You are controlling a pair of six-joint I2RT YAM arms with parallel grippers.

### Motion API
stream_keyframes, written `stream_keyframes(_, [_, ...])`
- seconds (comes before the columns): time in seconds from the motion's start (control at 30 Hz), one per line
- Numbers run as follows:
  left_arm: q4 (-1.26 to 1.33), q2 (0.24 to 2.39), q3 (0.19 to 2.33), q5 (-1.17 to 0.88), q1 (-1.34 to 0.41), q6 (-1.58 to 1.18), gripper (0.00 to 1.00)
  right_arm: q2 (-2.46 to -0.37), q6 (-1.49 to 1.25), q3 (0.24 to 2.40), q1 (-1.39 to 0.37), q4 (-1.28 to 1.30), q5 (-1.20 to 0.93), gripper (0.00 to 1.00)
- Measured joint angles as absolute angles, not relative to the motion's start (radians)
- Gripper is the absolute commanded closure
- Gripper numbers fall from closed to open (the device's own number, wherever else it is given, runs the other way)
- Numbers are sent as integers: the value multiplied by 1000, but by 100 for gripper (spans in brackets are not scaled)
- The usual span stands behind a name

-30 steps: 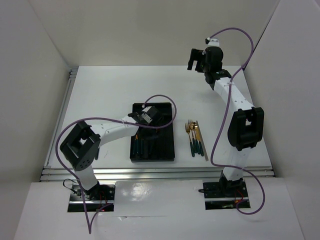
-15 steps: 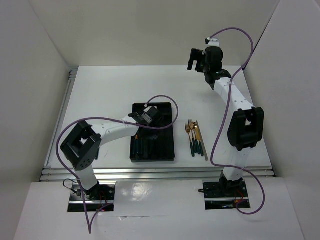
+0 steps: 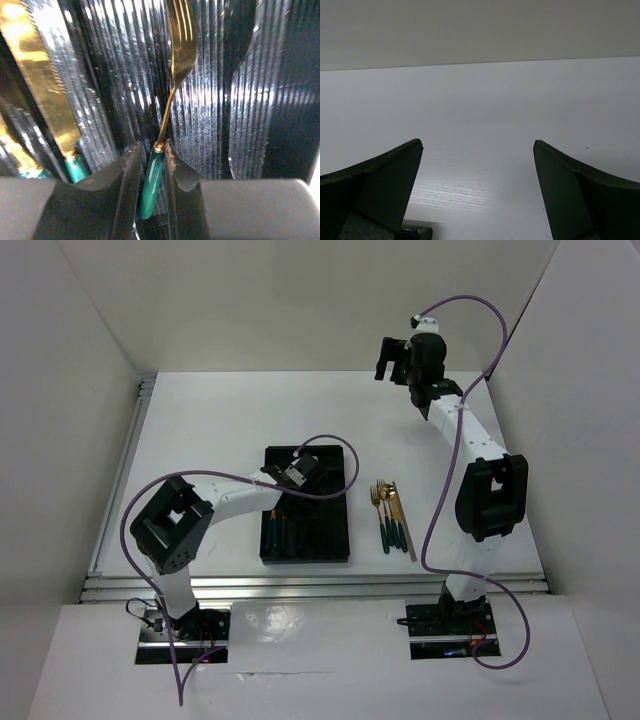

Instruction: Sort the eating utensils into containers

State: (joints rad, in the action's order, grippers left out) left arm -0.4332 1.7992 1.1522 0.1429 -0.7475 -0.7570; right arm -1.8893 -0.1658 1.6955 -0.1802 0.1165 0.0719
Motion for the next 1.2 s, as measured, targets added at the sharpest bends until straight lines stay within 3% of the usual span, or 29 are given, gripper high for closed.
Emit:
stream_keyframes(0.1, [-435, 1816, 1159, 130, -748, -754, 68, -1889, -166, 1695, -180, 117, 72, 0])
stream_keyframes(0.17, [-433, 1818, 1162, 127, -748, -751, 76, -1889, -166, 1695, -180, 116, 73, 0])
stream_keyframes(0.23, [-430, 1822, 1163, 118, -748, -751, 85, -1889, -166, 1695, -180, 117, 75, 0])
stream_keyframes(0.27, [-429, 1822, 1164, 118, -748, -748, 100, -1889, -166, 1695, -180, 117, 75, 0])
stream_keyframes(1.2, [-448, 1586, 1122, 197, -706, -780, 100, -1889, -166, 1695, -180, 117, 74, 0])
